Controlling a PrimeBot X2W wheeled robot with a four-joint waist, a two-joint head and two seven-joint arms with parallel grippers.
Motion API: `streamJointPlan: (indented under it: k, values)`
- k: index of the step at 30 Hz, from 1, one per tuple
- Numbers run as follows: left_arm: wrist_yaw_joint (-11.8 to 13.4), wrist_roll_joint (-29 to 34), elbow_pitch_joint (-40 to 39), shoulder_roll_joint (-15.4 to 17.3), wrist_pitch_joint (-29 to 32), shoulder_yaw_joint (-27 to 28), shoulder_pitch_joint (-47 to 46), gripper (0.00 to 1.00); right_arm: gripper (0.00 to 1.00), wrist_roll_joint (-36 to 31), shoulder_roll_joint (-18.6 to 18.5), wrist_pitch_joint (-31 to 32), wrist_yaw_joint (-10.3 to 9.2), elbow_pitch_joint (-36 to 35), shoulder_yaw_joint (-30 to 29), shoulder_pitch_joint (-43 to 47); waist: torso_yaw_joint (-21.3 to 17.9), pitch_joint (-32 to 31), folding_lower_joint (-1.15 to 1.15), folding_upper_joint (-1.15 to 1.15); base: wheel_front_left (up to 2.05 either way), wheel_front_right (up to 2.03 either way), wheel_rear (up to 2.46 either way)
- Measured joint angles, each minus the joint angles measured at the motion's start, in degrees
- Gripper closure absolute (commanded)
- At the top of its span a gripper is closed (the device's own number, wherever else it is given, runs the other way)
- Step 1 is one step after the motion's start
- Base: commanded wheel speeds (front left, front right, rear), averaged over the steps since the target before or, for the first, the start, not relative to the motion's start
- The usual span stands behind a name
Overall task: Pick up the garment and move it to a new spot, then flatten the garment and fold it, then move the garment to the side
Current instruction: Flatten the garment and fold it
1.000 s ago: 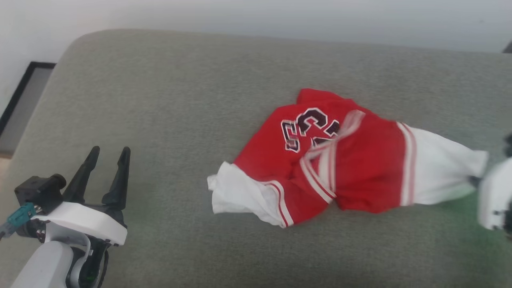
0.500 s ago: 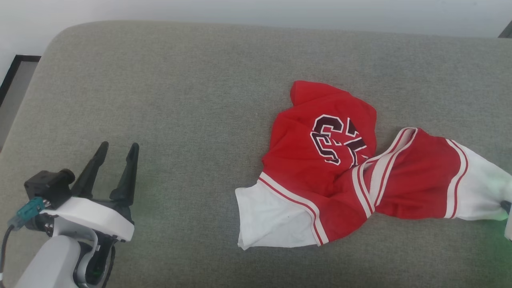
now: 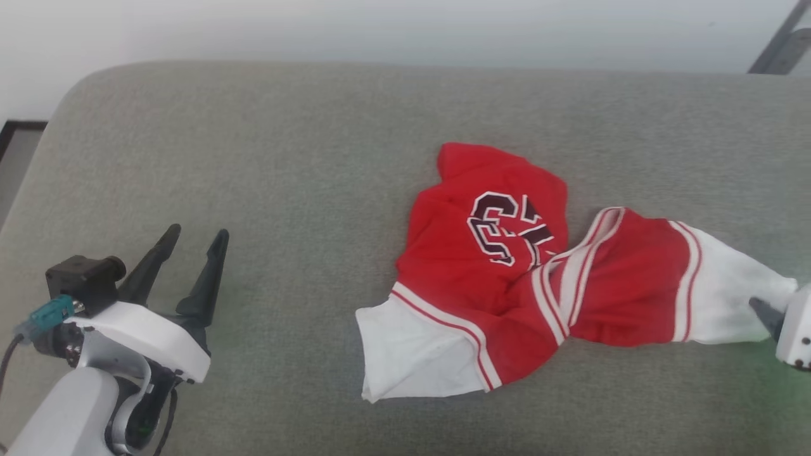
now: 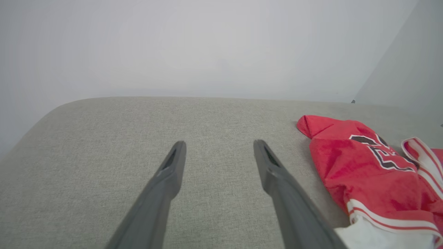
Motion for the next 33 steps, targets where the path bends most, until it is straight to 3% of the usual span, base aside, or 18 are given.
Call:
streamJointPlan:
  k: [5, 15, 23, 33]
  values:
    - [1.1, -0.7, -5.0, 1.3, 4.3, -0.8, 1.6, 0.0, 0.0, 1.1, 0.3, -3.6, 0.0, -5.0, 0.2, 1.1, -1.8, -1.6, 0.0, 0.0, 0.0, 0.0, 0.0]
    - [3.9, -2.5, -14.4, 3.3, 14.7, -3.8, 6.2, 0.0, 0.0, 0.3, 3.9, -17.1, -0.01, -15.7, -0.4, 3.4, -6.0, -3.1, 0.0, 0.0, 0.0, 0.0, 0.0]
    - [8.1, -4.1, -18.2, 3.7, 25.1, -8.1, 9.2, 0.0, 0.0, -3.5, 7.0, -29.3, -0.01, -22.0, -1.0, 4.4, -9.4, -3.1, 0.0, 0.0, 0.0, 0.0, 0.0]
    - [11.4, -2.4, -18.2, 3.8, 35.7, -13.5, 8.5, 0.0, 0.0, -6.0, 10.8, -33.2, -0.01, -24.0, 0.2, 5.2, -13.2, -2.1, 0.0, 0.0, 0.0, 0.0, 0.0]
